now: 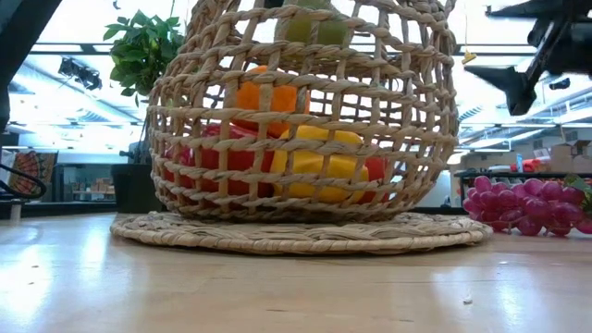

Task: Build produce basket
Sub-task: Put the pear into the woven basket

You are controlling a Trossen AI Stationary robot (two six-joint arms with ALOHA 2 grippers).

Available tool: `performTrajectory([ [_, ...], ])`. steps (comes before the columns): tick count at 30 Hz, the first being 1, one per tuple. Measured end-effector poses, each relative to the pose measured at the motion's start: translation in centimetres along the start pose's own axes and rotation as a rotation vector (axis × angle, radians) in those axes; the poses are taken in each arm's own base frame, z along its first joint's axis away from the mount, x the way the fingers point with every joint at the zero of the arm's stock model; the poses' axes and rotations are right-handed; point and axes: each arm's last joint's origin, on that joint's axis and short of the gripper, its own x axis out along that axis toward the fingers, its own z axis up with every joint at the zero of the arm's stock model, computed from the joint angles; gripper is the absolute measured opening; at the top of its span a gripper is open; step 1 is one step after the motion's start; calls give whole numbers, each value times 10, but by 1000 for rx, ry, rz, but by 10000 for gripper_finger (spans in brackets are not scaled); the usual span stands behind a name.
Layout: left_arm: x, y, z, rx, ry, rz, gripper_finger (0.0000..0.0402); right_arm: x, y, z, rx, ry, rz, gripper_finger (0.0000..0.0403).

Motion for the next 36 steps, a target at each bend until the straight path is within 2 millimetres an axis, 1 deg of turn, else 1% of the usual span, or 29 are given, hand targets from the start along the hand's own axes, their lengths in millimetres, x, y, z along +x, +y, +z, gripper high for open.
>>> performTrajectory([
  [2,0,-2,-1,-6,1,-2,355,0,4,10,177,-91,43,348],
  [3,1,-4,-1,-5,3,-3,355,-1,6,17,247,-151,60,348],
  [4,1,-5,-1,-3,3,-5,355,-2,8,22,280,-191,84,348],
  [7,2,-10,-2,4,-14,2,355,-2,21,40,212,-197,225,348],
  [9,3,-12,-1,12,-27,12,355,1,31,53,170,-198,233,348],
  [11,3,-13,-1,16,-39,19,355,8,40,63,109,-176,189,348],
  [15,3,-10,0,18,-38,24,355,31,65,77,-36,-64,98,348],
  [20,3,-8,1,15,-38,27,355,71,102,91,-218,96,18,348],
  [24,3,-8,1,29,-40,31,355,103,126,101,-337,228,-72,348],
  [27,3,-11,0,52,-46,40,355,124,138,109,-411,331,-146,348],
  [30,2,-16,-2,98,-65,93,355,142,147,114,-466,418,-203,348],
  [34,-7,-28,-6,193,-132,192,355,160,156,123,-499,477,-197,348],
  [36,-12,-34,-8,254,-162,228,355,167,157,125,-516,498,-187,348],
])
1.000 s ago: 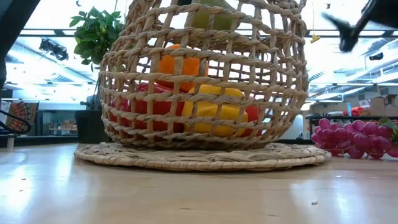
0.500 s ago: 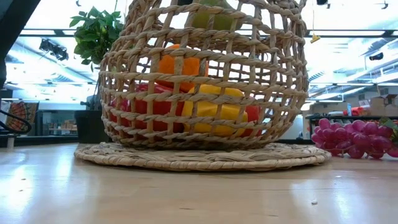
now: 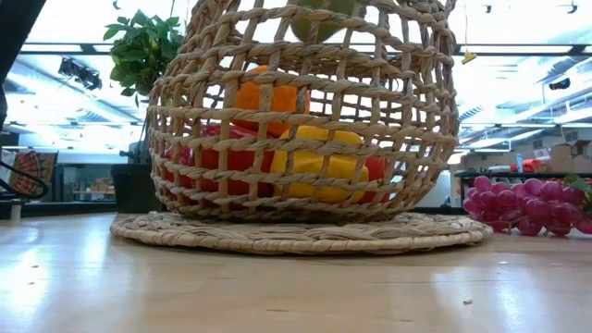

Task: Build produce basket
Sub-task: Put the pear into the woven basket, then put the cucumber into the woven basket

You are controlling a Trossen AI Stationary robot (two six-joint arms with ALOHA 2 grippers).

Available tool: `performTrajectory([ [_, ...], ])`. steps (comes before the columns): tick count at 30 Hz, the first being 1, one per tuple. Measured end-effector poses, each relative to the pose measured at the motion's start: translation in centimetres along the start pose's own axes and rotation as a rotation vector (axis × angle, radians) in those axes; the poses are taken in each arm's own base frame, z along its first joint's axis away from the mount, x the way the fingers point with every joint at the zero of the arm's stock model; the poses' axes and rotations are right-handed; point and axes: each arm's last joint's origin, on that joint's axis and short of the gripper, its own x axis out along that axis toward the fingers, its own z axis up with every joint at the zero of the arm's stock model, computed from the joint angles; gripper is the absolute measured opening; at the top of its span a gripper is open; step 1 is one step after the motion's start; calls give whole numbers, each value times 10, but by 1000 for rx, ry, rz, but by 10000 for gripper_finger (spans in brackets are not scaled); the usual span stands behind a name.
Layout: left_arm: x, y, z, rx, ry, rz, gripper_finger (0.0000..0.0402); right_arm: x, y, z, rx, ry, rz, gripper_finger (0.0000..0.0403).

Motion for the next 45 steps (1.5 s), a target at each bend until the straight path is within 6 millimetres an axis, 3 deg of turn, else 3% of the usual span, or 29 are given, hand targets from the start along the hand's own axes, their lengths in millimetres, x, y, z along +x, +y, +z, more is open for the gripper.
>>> performTrajectory([
  [9,-17,-29,0,194,-96,161,355,35,1,2,-14,83,142,348],
  [20,-18,-34,1,166,-120,154,355,91,2,-19,35,223,154,348],
  [25,-23,-35,1,122,-142,128,354,105,-4,-30,47,294,144,348],
  [28,-25,-37,2,101,-155,112,354,94,-9,-18,62,240,144,348],
  [32,-35,-32,-1,85,-162,108,354,89,-13,-19,63,251,132,348],
  [36,-48,-23,-5,69,-164,112,354,58,-19,5,89,101,160,348],
  [41,-64,2,-6,32,-194,157,354,20,-23,20,33,-32,162,348],
  [45,-70,26,-9,-1,-204,187,354,-11,-25,17,23,-104,145,348],
])
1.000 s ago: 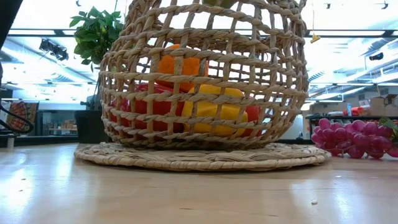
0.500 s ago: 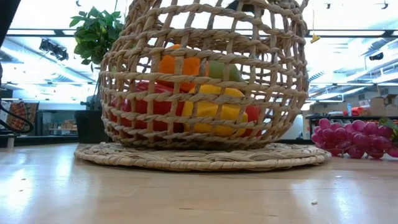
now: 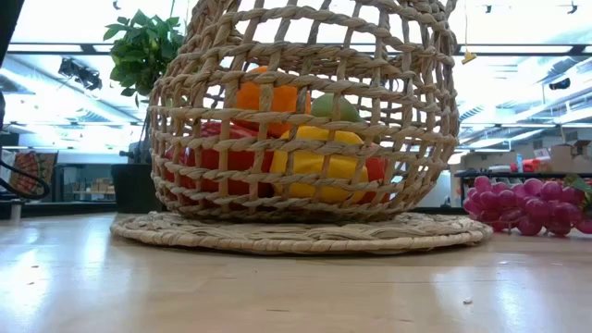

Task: Build produce basket
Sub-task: Put the cucumber into the woven basket

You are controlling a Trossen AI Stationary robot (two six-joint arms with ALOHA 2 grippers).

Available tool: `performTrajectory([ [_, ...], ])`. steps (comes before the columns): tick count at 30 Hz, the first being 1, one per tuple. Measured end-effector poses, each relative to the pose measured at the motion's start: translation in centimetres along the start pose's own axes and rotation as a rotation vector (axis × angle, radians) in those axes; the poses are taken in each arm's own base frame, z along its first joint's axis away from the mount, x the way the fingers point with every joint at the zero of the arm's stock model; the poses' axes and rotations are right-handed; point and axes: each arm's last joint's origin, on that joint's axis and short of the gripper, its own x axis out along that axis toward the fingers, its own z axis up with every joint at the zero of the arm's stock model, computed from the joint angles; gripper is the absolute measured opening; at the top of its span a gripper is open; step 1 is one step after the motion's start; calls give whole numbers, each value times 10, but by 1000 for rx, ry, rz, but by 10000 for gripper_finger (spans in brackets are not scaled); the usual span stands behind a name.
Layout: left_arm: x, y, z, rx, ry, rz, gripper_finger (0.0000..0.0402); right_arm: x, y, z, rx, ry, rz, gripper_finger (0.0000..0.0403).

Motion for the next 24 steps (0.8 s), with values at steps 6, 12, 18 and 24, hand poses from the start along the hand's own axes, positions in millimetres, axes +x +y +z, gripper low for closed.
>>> performTrajectory([
  [6,13,29,-12,-45,40,39,354,-28,3,-26,27,-110,48,348],
  [12,46,56,-31,-139,74,26,354,-40,2,-64,70,-203,89,348],
  [18,80,83,-52,-210,159,-11,354,-56,-1,-91,123,-305,181,348],
  [24,112,107,-72,-291,199,-33,354,-70,-7,-119,169,-375,272,348],
])
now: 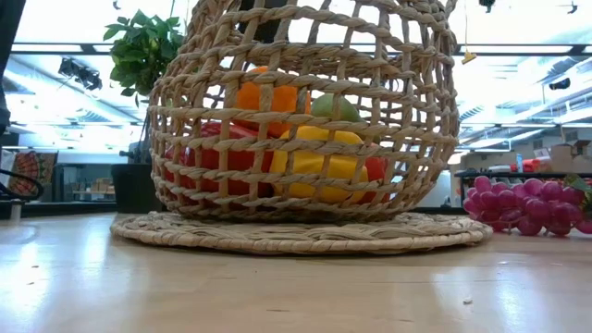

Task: Build produce basket
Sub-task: Put the cucumber into the woven basket

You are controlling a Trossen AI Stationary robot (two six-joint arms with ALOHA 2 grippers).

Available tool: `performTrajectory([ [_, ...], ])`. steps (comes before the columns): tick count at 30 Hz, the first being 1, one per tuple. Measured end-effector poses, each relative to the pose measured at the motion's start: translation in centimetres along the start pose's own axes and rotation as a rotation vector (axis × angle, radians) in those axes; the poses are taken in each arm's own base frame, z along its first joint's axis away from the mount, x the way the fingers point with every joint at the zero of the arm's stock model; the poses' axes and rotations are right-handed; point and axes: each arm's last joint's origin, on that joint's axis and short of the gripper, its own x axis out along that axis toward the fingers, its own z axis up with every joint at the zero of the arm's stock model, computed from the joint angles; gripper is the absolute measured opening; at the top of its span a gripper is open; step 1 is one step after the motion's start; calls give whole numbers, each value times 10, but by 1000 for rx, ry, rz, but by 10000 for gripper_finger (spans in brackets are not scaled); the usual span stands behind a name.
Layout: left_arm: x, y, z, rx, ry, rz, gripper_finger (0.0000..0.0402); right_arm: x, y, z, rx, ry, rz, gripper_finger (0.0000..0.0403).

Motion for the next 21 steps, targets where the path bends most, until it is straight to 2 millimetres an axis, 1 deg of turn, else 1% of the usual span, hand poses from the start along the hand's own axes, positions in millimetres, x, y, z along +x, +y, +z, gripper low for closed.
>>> performTrajectory([
  [5,28,23,-14,-88,61,6,354,-15,-6,-19,45,-93,56,348],
  [10,55,44,-35,-270,132,37,354,-27,-12,-47,75,-168,192,348],
  [14,68,57,-45,-415,142,72,354,-37,-19,-63,99,-258,229,348],
  [17,77,62,-51,-523,136,89,354,-41,-23,-72,107,-286,235,348],
  [21,87,67,-56,-612,97,98,354,-43,-26,-81,106,-281,234,348],
])
